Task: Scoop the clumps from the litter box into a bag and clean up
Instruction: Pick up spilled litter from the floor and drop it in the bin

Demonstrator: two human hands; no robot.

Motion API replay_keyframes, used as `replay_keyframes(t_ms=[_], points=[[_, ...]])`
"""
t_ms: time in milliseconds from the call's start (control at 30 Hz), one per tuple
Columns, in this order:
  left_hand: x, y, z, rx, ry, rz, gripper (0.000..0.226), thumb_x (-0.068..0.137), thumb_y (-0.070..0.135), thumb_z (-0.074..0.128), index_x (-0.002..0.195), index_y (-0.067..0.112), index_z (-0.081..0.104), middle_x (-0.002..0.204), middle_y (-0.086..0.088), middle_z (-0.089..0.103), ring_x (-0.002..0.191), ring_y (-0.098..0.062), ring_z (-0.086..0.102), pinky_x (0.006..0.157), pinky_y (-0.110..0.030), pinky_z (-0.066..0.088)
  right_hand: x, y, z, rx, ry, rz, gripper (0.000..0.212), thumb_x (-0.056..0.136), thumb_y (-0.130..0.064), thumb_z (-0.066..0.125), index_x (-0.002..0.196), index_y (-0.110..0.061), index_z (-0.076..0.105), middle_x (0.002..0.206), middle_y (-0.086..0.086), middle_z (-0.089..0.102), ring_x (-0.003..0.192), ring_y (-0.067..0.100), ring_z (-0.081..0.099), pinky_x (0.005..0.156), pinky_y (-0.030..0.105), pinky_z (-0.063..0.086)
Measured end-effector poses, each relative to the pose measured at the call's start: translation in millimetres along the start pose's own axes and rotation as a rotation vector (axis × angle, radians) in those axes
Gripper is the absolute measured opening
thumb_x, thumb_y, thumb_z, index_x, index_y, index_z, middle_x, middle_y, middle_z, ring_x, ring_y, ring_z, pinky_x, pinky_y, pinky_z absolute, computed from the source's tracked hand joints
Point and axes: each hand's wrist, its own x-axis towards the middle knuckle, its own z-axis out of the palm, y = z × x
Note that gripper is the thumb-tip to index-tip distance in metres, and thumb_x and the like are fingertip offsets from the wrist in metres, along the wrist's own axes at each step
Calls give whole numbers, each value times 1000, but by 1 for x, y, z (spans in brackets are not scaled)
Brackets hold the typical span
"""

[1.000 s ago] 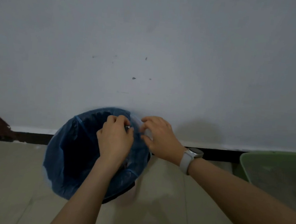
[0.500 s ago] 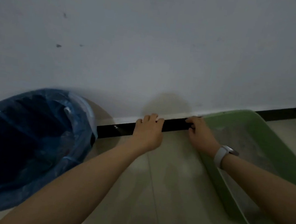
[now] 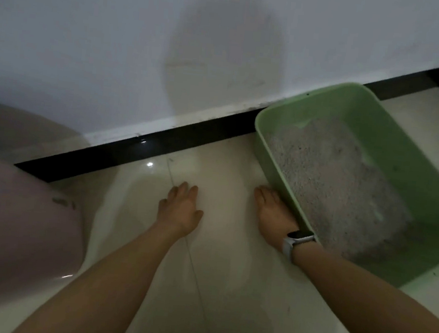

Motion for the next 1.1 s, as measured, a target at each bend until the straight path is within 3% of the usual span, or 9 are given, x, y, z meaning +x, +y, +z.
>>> replay_keyframes(t_ms=[67, 167, 300, 367, 500, 667, 900, 1000, 1100], points=[[9, -2, 8, 24, 62, 12, 71, 94, 43, 42, 148, 18, 3, 157, -6, -4, 143, -27, -2, 114, -44, 11, 7, -4, 10, 118, -39, 165, 57, 94, -3, 24, 143, 3, -4, 154, 17, 1, 142, 28, 8, 114, 32, 6], [23, -1, 18, 13, 169, 33, 81, 92, 50, 41, 148, 14, -5, 156, -8, -10, 143, -25, -10, 115, -40, -4, 18, -15, 28, 325, 19, 304, 58, 100, -23, 24, 144, 1, -6, 155, 16, -4, 143, 27, 3, 114, 31, 4], [41, -6, 29, 3, 285, 12, 86, 86, 62, 20, 147, 10, -9, 155, -11, -13, 143, -22, -14, 113, -33, -13, 34, -21, 48, 364, 109, 273, 74, 88, -46, 2, 144, 2, -4, 154, 18, -7, 143, 29, -6, 113, 31, -10], [47, -13, 34, 40, 341, 44, 88, 80, 65, 6, 146, 8, -10, 155, -11, -13, 142, -21, -14, 110, -28, -18, 45, -25, 53, 325, 185, 225, 80, 82, -46, 1, 143, 5, 7, 153, 22, 4, 142, 33, 2, 114, 35, -11], [52, -29, 42, 52, 429, 139, 71, 89, 50, 11, 142, 4, -1, 153, -11, 1, 142, -19, 2, 114, -27, -10, 70, -33, 54, 231, 273, 126, 64, 89, -36, 26, 135, 9, 35, 142, 28, 34, 133, 38, 32, 111, 42, 9], [53, -30, 45, 30, 508, 149, 62, 92, 34, 24, 142, -3, 25, 149, -20, 26, 139, -28, 24, 114, -32, 5, 91, -29, 45, 214, 267, -22, 69, 89, -38, 12, 142, 5, 18, 150, 23, 17, 141, 31, 15, 114, 32, -4], [60, -30, 46, -73, 640, 32, 58, 88, 23, 29, 139, -6, 32, 147, -21, 32, 137, -30, 29, 114, -32, 7, 152, -45, 23, 341, 359, 193, 71, 86, -39, 8, 145, 0, 11, 154, 18, 10, 143, 27, 5, 114, 33, -5], [61, -32, 47, -132, 694, 14, 56, 89, 18, 27, 139, -6, 30, 147, -20, 31, 138, -29, 28, 115, -31, 9, 157, -54, 27, 310, 408, 189, 76, 83, -40, 4, 143, 3, 16, 152, 21, 14, 142, 30, 10, 115, 35, -2], [64, -33, 46, -193, 743, -37, 55, 89, 15, 24, 140, -5, 31, 147, -18, 33, 138, -27, 26, 115, -31, 10, 154, -61, 33, 289, 467, 118, 67, 88, -34, 14, 139, 7, 26, 147, 26, 25, 139, 35, 21, 115, 38, 6]])
